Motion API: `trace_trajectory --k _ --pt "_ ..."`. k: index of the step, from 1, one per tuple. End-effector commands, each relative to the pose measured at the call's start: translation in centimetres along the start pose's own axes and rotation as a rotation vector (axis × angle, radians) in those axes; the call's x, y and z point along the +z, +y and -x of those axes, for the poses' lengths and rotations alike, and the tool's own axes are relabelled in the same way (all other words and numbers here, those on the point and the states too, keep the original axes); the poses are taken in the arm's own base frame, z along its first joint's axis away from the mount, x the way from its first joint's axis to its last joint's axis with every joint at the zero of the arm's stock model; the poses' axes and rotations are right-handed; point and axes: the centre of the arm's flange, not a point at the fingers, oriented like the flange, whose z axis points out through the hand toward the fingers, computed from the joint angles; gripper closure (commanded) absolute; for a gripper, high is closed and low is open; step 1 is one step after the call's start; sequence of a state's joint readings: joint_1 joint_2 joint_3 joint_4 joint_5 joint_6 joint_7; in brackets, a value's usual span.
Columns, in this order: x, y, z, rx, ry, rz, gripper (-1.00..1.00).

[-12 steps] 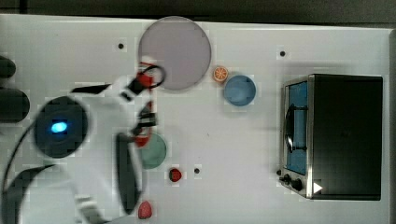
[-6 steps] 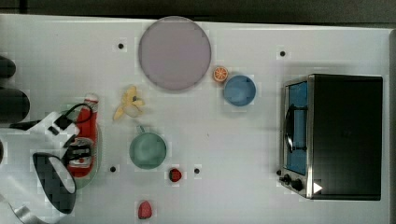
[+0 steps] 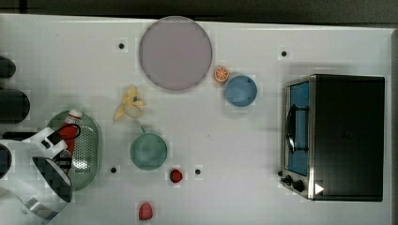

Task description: Pick Ketchup from the table and place it in strainer.

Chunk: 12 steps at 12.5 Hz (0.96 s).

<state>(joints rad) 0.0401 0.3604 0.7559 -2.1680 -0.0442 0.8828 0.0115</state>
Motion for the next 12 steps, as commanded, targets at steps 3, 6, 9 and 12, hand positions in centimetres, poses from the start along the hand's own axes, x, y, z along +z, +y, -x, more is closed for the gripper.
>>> trace_trajectory --k 3,6,9,12 --pt "3.7 0.5 -1.9 0.129 0.051 -0.08 -0.72" --pt "0.9 1.0 -2.9 0.184 0.103 -0.084 -1.0" --pt "-6.8 3.0 -4.0 0.272 0.202 -0.03 -1.0" --pt "-14.7 7.0 -4.6 0.459 0.161 0.004 -1.0"
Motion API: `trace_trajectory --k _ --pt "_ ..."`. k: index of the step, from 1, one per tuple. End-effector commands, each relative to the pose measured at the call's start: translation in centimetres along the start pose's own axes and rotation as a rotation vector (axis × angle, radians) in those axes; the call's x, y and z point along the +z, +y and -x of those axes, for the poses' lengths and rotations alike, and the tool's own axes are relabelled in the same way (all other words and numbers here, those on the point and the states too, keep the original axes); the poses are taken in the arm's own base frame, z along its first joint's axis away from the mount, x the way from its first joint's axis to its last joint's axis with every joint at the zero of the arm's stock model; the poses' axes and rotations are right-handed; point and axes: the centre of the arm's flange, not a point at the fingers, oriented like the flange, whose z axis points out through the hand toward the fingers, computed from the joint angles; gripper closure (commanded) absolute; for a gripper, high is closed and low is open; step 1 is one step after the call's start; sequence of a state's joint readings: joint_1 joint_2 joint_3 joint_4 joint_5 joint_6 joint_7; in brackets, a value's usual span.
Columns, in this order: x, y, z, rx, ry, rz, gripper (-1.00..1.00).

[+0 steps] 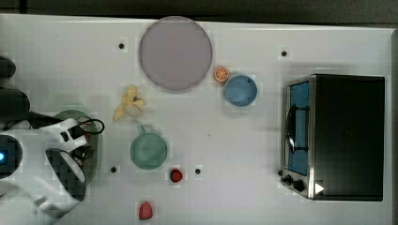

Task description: Pick Ketchup from the table and place it in strainer.

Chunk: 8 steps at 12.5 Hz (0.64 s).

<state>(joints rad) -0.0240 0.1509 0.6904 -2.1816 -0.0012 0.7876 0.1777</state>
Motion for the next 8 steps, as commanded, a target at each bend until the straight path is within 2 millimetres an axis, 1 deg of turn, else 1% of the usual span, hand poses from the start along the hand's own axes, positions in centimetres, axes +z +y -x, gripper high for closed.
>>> trace_trajectory --k 1,3,6,7,8 --pt "-8.4 3.3 -3.9 0.208 -0.019 -0.013 -1.0" --pt "-13.7 7.0 -6.0 0.217 -0.058 0.019 -1.0" --pt "-21.1 14.6 -10.5 0.339 -0.03 0.009 -1.0" --pt "-23.1 17.4 -11.7 0.391 -0.011 -0.007 -1.0" --pt "-24.5 20.1 -12.9 0.441 0.009 -0.023 -1.0"
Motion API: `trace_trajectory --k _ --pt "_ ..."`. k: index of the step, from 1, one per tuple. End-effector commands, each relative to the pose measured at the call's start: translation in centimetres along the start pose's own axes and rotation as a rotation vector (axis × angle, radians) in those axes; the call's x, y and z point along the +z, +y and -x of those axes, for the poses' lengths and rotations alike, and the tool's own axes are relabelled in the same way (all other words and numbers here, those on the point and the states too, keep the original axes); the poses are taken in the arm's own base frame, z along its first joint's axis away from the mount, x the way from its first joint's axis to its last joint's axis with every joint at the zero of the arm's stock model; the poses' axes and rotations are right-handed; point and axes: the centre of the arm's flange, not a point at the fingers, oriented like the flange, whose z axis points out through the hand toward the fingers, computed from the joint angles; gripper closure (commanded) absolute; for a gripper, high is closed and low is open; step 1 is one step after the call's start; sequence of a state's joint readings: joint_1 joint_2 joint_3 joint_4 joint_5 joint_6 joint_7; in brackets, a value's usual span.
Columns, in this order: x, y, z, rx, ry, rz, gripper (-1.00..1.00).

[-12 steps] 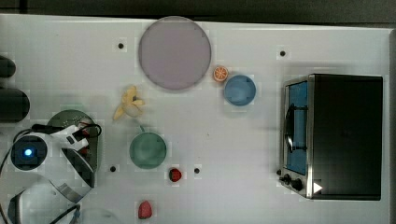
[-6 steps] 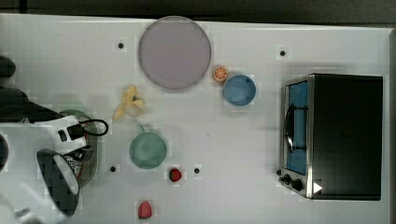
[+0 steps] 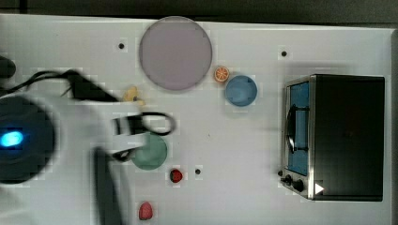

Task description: Pick Ketchup from the table and place it in strainer.

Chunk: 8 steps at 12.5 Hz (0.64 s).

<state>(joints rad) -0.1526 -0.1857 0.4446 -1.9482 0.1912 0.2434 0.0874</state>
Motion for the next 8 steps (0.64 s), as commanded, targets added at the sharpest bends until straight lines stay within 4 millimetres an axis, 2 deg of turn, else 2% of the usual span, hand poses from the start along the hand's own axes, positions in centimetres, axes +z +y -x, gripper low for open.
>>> trace_trajectory --k 1,3,5,8 --pt "-2.3 8.2 -8.7 0.151 0.003 -0.023 -1.0" --pt "-2.7 11.6 -10.8 0.173 0.008 0.03 -1.0" --pt "-3.5 13.4 -12.3 0.189 0.066 0.082 -1.0" --pt "-4.6 12.9 -12.7 0.181 0.093 0.085 -1.0"
